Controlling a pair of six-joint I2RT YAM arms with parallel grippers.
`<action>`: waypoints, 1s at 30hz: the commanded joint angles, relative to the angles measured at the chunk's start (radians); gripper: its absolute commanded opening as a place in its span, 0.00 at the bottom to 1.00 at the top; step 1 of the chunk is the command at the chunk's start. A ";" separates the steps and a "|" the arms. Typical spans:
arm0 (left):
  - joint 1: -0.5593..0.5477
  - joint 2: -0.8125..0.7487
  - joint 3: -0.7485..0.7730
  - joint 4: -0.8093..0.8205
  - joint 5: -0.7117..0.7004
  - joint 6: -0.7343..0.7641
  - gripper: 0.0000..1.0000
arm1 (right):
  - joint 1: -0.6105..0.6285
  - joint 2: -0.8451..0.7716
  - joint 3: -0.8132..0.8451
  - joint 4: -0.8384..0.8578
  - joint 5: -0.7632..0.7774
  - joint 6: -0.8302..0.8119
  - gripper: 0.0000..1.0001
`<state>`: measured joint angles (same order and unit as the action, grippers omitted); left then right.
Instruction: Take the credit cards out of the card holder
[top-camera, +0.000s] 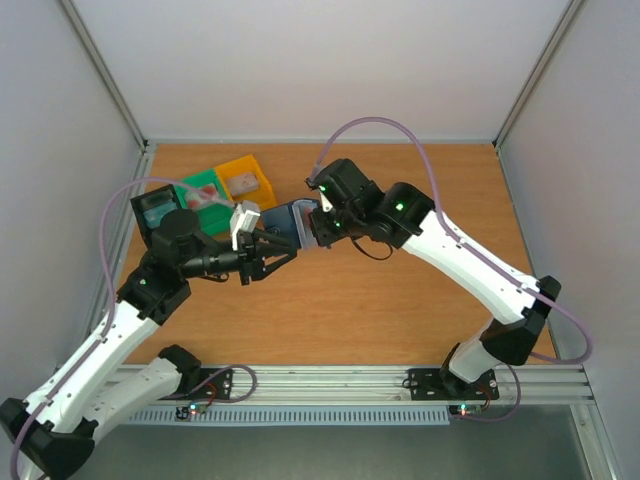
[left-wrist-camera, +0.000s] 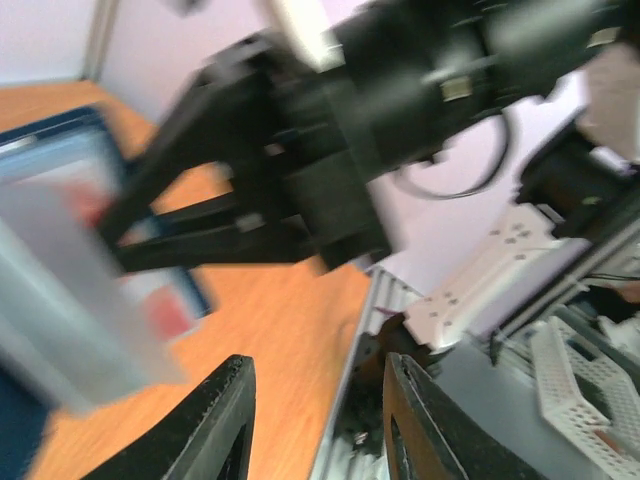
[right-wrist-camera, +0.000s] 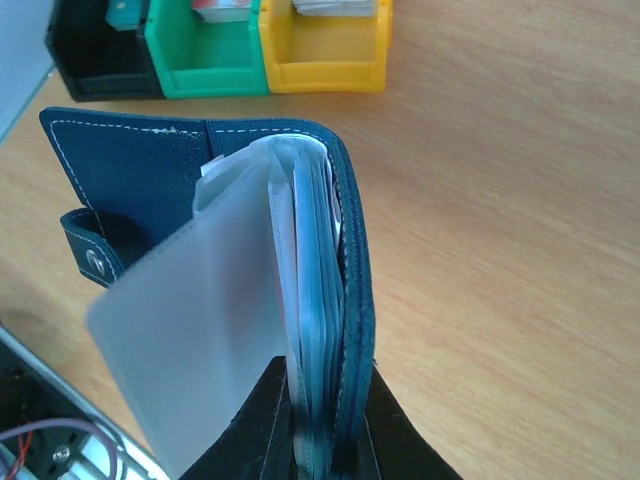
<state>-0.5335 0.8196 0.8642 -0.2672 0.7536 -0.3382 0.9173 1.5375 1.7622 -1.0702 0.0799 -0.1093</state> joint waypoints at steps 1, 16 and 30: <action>-0.060 0.006 -0.011 0.249 0.092 -0.173 0.36 | 0.002 0.054 0.065 0.027 0.013 0.039 0.01; -0.088 0.072 -0.057 0.110 -0.260 -0.162 0.24 | 0.006 -0.001 0.024 0.118 -0.157 0.066 0.01; -0.007 0.035 0.013 -0.114 -0.383 0.042 0.26 | 0.000 -0.076 -0.009 0.091 -0.200 -0.037 0.01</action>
<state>-0.5583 0.8677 0.8402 -0.3206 0.4545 -0.3614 0.9146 1.4998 1.7576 -0.9787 -0.0799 -0.1040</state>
